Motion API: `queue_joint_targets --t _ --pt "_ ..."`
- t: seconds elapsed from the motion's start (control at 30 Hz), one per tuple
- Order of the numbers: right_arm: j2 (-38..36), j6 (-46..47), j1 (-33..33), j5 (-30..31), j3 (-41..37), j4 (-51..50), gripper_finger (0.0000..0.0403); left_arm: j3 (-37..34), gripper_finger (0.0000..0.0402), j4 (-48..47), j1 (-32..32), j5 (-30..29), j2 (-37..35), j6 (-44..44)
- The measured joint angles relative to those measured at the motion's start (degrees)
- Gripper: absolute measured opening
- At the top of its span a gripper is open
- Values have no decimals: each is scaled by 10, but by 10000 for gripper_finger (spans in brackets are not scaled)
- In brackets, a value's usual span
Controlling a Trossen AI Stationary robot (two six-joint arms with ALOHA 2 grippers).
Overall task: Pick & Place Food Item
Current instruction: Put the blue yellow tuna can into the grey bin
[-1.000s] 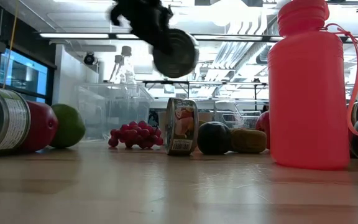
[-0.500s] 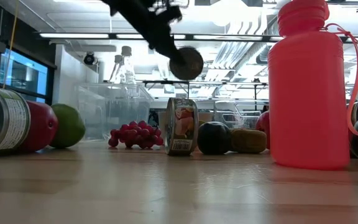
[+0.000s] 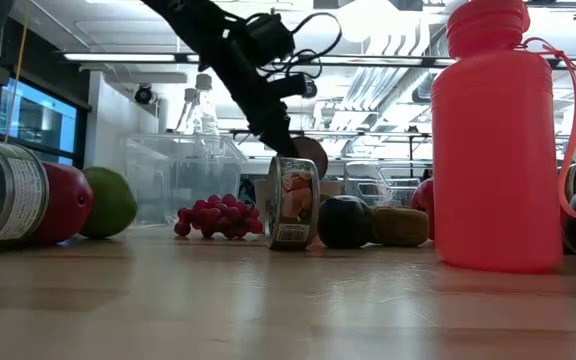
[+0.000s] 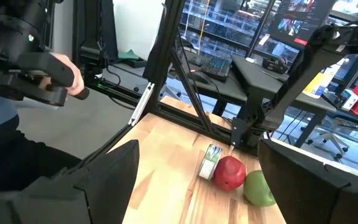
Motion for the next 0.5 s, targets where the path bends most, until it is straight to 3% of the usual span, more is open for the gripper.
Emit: queue_joint_targets --t 0.5 --pt "0 0 0 0 0 -2 317 0 137 -10 -1 30 0 -45"
